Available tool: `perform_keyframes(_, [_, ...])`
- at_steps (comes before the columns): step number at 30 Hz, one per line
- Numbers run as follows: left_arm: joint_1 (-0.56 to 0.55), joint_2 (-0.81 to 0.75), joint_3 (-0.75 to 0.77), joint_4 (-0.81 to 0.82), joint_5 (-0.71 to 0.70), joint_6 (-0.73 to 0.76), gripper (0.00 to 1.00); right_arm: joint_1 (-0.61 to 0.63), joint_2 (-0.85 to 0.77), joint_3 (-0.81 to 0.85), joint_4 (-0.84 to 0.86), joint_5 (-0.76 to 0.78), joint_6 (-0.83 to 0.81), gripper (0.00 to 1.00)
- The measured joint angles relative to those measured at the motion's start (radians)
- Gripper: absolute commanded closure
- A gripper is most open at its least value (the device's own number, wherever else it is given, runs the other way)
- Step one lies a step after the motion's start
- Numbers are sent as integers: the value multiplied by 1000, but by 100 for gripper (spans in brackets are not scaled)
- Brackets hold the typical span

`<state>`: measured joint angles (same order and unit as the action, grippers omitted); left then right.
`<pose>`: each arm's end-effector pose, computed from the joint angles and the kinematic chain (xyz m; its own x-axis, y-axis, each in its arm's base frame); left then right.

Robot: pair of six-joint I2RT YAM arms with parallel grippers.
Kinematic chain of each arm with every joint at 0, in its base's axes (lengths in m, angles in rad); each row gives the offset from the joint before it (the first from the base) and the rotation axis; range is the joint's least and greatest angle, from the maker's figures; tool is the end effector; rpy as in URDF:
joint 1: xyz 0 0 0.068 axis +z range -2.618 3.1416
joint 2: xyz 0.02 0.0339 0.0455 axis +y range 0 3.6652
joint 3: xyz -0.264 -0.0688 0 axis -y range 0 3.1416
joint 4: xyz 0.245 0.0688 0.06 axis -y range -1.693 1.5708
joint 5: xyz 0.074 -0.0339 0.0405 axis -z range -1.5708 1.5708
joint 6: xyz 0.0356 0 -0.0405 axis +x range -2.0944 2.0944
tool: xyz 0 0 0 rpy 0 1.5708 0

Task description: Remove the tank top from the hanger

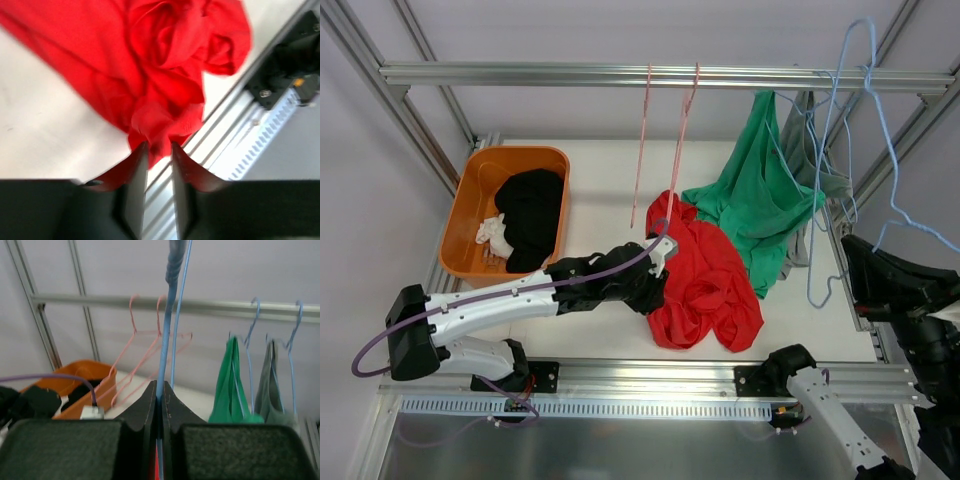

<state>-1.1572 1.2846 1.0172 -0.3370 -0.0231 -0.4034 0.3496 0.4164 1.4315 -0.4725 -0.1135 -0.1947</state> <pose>0.1164 -0.2632 0.2976 -0.5664 0.3140 -0.7619 0.7453 0.5898 -0.3109 -0.0479 -0.0132 0.5165 0.5594 -0.0006 -0.8289 -0.3294 0.9175 -0.2231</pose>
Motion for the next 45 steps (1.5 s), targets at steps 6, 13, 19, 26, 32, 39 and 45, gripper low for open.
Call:
perform_keyframes(6, [0,-73,-35,-50,-77,-17,2,0,80,152,-481,24,3,100])
perform_keyframes(13, [0,-171,-35,-66,-10,4,1,0,292,174,-660,37,19,100])
perform_keyframes(19, [0,-201,-50,-66,86,30,1,0,518,307,-676,50,11,100])
perform_keyframes(26, [0,-235,-101,-70,92,29,1,0,826,625,-645,32,-5,100])
perform_keyframes(32, [0,-272,-135,-70,92,26,1,0,1030,728,-605,1,-13,100])
perform_keyframes(39, [0,-311,-167,-69,91,16,1,0,1169,769,-578,5,-26,100])
perform_keyframes(45, [0,-294,-175,-69,67,-3,1,0,1164,696,-564,21,-24,100])
